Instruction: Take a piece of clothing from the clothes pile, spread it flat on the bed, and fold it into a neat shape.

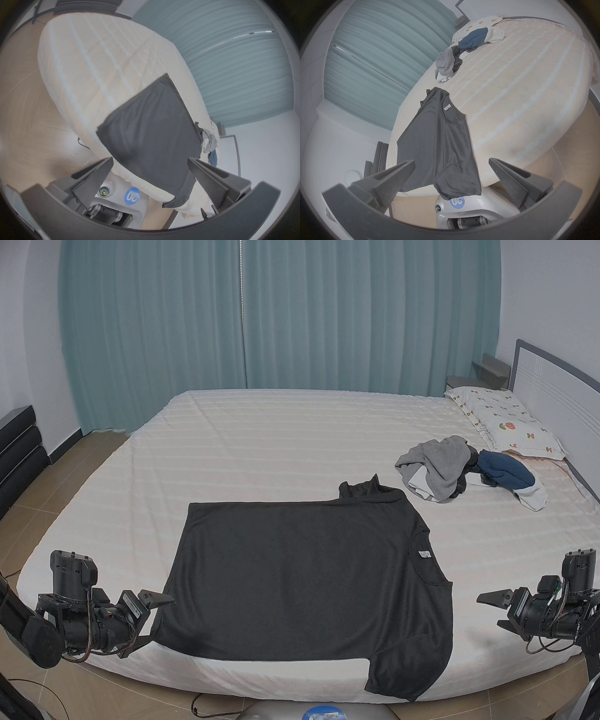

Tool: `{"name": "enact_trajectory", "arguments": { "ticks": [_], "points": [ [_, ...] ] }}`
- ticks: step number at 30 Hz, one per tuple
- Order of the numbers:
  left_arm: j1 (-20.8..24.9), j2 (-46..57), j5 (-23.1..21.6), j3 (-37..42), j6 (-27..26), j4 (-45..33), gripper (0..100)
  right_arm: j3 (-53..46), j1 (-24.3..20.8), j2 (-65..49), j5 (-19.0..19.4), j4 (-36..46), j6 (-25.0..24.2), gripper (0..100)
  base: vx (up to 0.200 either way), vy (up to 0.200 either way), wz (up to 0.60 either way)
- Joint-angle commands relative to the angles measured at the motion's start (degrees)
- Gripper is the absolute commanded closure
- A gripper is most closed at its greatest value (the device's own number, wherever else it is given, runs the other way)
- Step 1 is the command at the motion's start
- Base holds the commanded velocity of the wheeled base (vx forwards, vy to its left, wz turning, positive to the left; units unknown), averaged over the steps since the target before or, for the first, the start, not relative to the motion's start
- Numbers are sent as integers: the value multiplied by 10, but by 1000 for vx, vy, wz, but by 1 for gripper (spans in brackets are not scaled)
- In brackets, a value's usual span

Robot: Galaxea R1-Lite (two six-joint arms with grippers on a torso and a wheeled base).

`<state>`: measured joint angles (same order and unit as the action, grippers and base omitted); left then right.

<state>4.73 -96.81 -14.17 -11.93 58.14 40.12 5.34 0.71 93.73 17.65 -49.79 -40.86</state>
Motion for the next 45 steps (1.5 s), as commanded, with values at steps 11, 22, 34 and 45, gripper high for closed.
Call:
{"name": "enact_trajectory", "arguments": {
  "ticks": [11, 22, 34, 45],
  "points": [
    [-28, -157, 15, 17, -29, 79, 0, -3, 1, 7, 2, 0, 0, 0, 0, 0, 0],
    [-39, -236, 56, 41, -100, 208, 0, -3, 2, 7, 3, 0, 0, 0, 0, 0, 0],
    [-97, -239, -52, 15, -196, 202, 0, -4, 1, 7, 3, 0, 0, 0, 0, 0, 0],
    [-81, -263, -46, -2, -242, 201, 0, -4, 1, 8, 3, 0, 0, 0, 0, 0, 0]
  ]
}}
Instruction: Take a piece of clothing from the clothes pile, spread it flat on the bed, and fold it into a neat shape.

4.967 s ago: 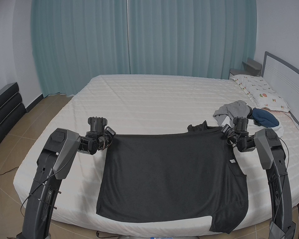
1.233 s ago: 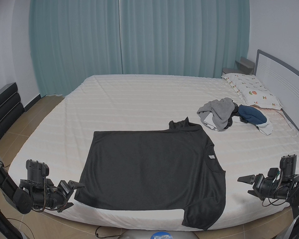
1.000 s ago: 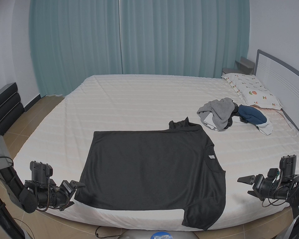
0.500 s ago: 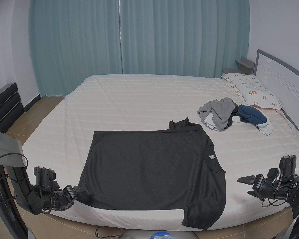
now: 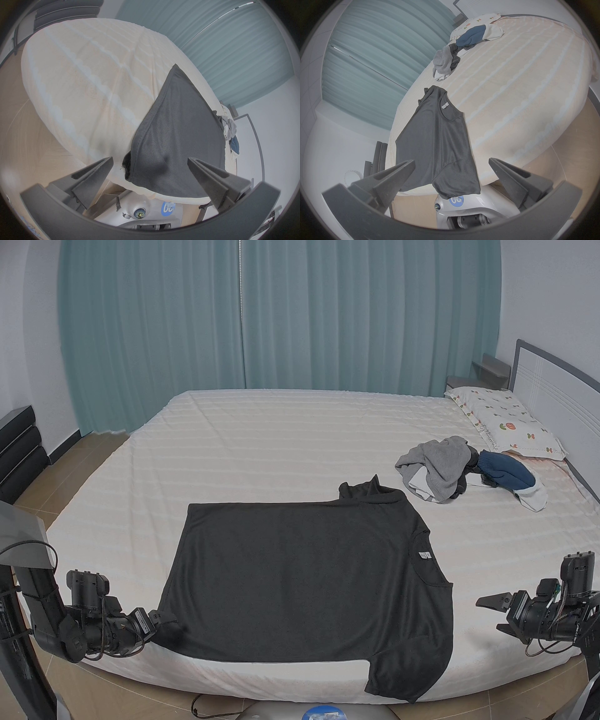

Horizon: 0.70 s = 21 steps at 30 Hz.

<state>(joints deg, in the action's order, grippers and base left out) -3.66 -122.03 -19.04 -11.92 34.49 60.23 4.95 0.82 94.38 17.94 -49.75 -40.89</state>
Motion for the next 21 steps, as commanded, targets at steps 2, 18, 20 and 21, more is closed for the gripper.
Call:
{"name": "enact_trajectory", "arguments": {
  "ticks": [2, 18, 20, 21],
  "points": [
    [4, -13, 3, -4, -6, 1, 0, 0, 0, 2, 0, 0, 0, 0, 0, 0, 0],
    [16, -23, 23, -10, -14, 1, 100, 0, 0, 2, 0, 0, 0, 0, 0, 0, 0],
    [15, -22, 24, -5, -14, 1, 100, 0, 0, 2, 0, 0, 1, 0, 0, 0, 0],
    [15, -22, 24, -5, -14, 1, 100, 0, 0, 2, 0, 0, 0, 0, 0, 0, 0]
  ]
}}
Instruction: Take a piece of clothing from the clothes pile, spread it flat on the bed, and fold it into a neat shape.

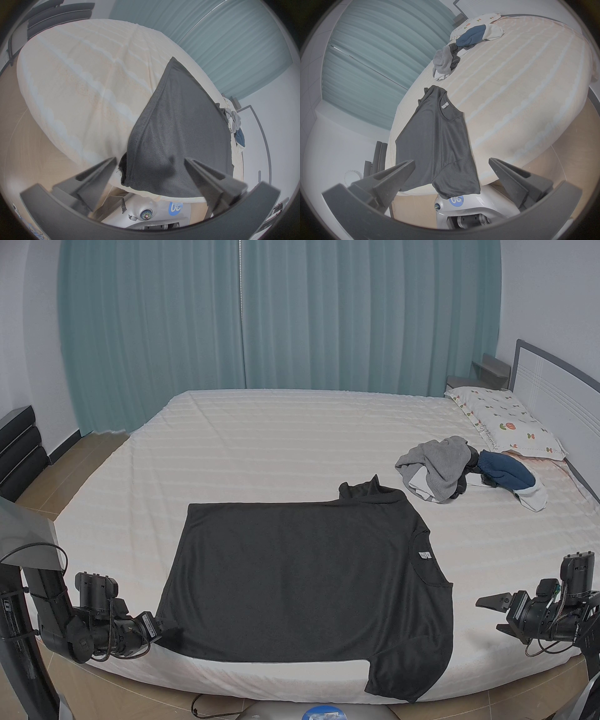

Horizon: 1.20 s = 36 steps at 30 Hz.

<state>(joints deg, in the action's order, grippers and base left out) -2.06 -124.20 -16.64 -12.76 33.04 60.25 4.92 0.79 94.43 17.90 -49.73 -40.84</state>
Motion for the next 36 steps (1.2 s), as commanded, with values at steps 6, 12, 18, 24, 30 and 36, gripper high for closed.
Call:
{"name": "enact_trajectory", "arguments": {
  "ticks": [6, 12, 18, 24, 30, 36],
  "points": [
    [-3, 3, 22, 27, -1, 2, 100, -1, 0, 3, 1, 2, 0, 0, 0, 0, 0],
    [-18, 0, 37, 33, 1, 6, 100, -2, -1, 31, 0, 2, 8, 0, 0, 0, 0],
    [-20, 3, 34, 43, 2, 8, 100, 0, -1, 41, -3, 0, 11, 0, 0, 0, 0],
    [-19, 1, 26, 49, 5, 23, 100, 29, -47, 117, -8, -5, 11, 0, 0, 0, 0],
    [-25, 4, 2, 54, 6, 23, 100, 87, -72, 211, -13, -18, 8, 0, 0, 0, 0],
    [-29, 7, -7, 58, 5, 23, 100, 132, -87, 265, -35, -17, 3, 0, 0, 0, 0]
  ]
}}
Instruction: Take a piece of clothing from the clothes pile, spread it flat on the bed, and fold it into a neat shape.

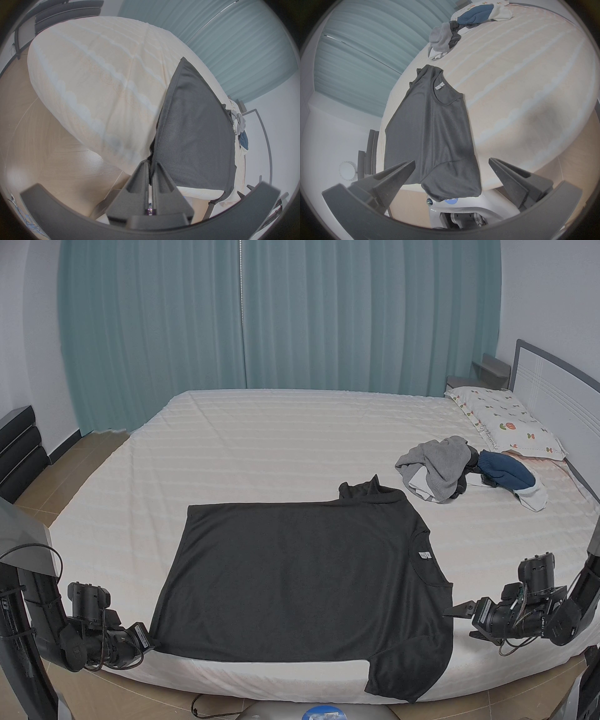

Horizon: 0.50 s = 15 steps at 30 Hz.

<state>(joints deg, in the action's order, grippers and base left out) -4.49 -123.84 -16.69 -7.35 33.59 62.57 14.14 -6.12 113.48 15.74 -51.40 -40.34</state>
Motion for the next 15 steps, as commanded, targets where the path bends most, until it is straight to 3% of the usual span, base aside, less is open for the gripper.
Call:
{"name": "enact_trajectory", "arguments": {
  "ticks": [1, 12, 13, 15],
  "points": [
    [-4, 4, -6, 5, 0, 0, 100, 45, -18, 81, -19, 0, -1, 0, 0, 0, 0],
    [-5, 4, -7, 7, 0, 0, 100, 97, -19, 128, -33, -1, -3, 0, 0, 0, 0],
    [-5, 4, -7, 7, 0, 0, 100, 103, -19, 133, -34, -1, -3, 100, 0, 0, 0],
    [-5, 4, -7, 7, 0, 0, 100, 109, -18, 136, -34, -1, -4, 100, 0, 0, 0]
  ]
}}
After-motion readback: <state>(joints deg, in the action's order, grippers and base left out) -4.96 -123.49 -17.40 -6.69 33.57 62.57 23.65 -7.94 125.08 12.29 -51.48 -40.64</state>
